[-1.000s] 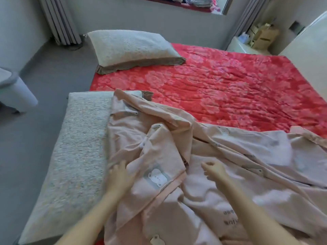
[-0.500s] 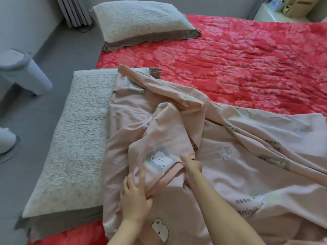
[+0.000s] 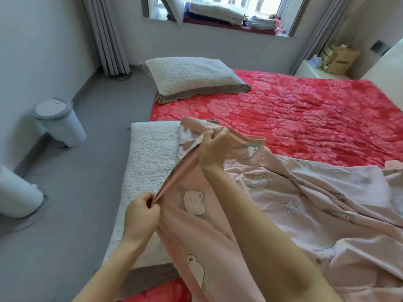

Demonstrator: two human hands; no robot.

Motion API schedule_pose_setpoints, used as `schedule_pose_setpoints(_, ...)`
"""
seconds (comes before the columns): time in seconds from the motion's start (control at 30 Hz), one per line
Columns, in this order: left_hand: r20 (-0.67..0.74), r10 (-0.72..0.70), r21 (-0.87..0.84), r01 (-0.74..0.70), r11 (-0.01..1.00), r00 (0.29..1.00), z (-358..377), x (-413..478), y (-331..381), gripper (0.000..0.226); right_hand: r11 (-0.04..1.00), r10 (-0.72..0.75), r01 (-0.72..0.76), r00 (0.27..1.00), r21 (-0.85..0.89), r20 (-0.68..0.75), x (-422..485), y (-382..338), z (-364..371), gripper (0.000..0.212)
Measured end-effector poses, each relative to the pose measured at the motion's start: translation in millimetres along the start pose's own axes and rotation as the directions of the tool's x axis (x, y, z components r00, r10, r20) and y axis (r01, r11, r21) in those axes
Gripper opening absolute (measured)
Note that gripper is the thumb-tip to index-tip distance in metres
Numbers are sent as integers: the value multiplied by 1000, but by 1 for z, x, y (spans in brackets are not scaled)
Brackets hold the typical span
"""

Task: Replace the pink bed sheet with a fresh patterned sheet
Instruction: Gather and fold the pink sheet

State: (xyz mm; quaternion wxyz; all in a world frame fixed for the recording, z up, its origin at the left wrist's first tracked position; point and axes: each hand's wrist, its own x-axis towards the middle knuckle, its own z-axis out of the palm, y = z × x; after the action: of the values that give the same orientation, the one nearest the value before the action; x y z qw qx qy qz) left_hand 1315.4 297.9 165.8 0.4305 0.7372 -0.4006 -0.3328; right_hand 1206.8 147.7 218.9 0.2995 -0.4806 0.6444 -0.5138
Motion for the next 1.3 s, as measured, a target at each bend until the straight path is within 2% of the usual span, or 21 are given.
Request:
schedule_pose_setpoints(0.1, -20, 26, -10, -26, 1000, 999, -126, 19, -6, 17, 988, -154, 151, 982, 30, 109, -72, -93, 53, 17)
schedule_pose_setpoints(0.13, -23, 34, 7, -34, 999, 999, -162, 28, -7, 14, 991, -134, 134, 973, 12, 188, -95, -118, 68, 19)
schedule_pose_setpoints(0.17, -34, 26, 10, -26, 1000, 999, -195, 37, -9, 13, 953, -215, 252, 954, -169, 211, -107, -125, 88, 17)
schedule_pose_setpoints(0.2, -20, 29, 12, -28, 1000, 999, -225, 42, -8, 14, 829, -226, 323, 940, -457, 254, -123, -128, 111, 16)
schedule_pose_setpoints(0.23, 11, 32, 19, -32, 999, 999, -258, 45, -7, 21, 806, -232, 327, 942, -494, 244, -147, -144, 136, 16)
schedule_pose_setpoints(0.27, 52, 23, 35, -25, 999, 998, -289, 45, -9, 28, 923, -117, 181, 973, -339, 198, -169, -165, 159, 19)
schedule_pose_setpoints(0.3, 98, 9, 47, -14, 999, 995, -309, 46, -14, 30, 999, 51, -49, 976, -12, 210, -188, -185, 173, 23)
schedule_pose_setpoints(0.33, 144, -6, 76, -5, 997, 990, -325, 46, -20, 28, 999, -28, 17, 964, 47, 263, -195, -197, 186, 26)
schedule_pose_setpoints(0.4, 236, -41, 179, -2, 984, 971, -347, 52, -32, 18, 982, -3, 61, 952, -179, 307, -219, -214, 191, 21)
schedule_pose_setpoints(0.43, 286, -69, 193, 14, 981, 956, -359, 58, -35, 21, 979, -6, 68, 951, -191, 309, -230, -218, 196, 16)
schedule_pose_setpoints(0.53, 343, -18, -67, 44, 997, 939, -372, 77, -25, 55, 957, -85, 154, 960, -247, 268, -250, -217, 217, 27)
schedule_pose_setpoints(0.63, 244, 61, -316, 20, 949, 968, -379, 105, 2, 36, 927, -121, 214, 949, -309, 293, -267, -201, 232, 25)
schedule_pose_setpoints(0.73, 307, 109, -178, -55, 982, 945, -377, 133, 27, 27, 923, -85, 199, 940, -328, 331, -280, -187, 237, 28)
schedule_pose_setpoints(0.8, 398, 160, 36, -190, 981, 903, -376, 150, 45, 31, 939, -110, 201, 944, -280, 310, -288, -185, 246, 29)
schedule_pose_setpoints(0.83, 442, 201, 208, -318, 925, 874, -373, 159, 53, 39, 948, -118, 199, 945, -250, 305, -291, -183, 251, 27)
schedule_pose_setpoints(0.9, 533, 255, 508, -546, 666, 807, -365, 176, 68, 55, 938, -134, 224, 937, -263, 322, -295, -180, 263, 26)
schedule_pose_setpoints(0.97, 622, 206, 632, -639, 439, 756, -352, 199, 76, 62, 915, -189, 292, 921, -280, 341, -298, -177, 280, 30)
schedule_pose_setpoints(1.03, 710, 54, 644, -679, 352, 702, -335, 224, 75, 55, 902, -202, 319, 907, -290, 370, -295, -173, 297, 26)
schedule_pose_setpoints(1.13, 762, -258, 643, -645, 414, 594, -316, 253, 64, 40, 900, -228, 340, 901, -274, 369, -288, -161, 313, 20)
schedule_pose_setpoints(1.23, 772, -332, 631, -585, 509, 542, -304, 273, 47, 27, 915, -245, 319, 926, -246, 288, -273, -151, 318, 30)
schedule_pose_setpoints(1.3, 750, -412, 639, -410, 651, 517, -295, 286, 24, 43, 930, -214, 283, 935, -233, 282, -271, -146, 315, 30)
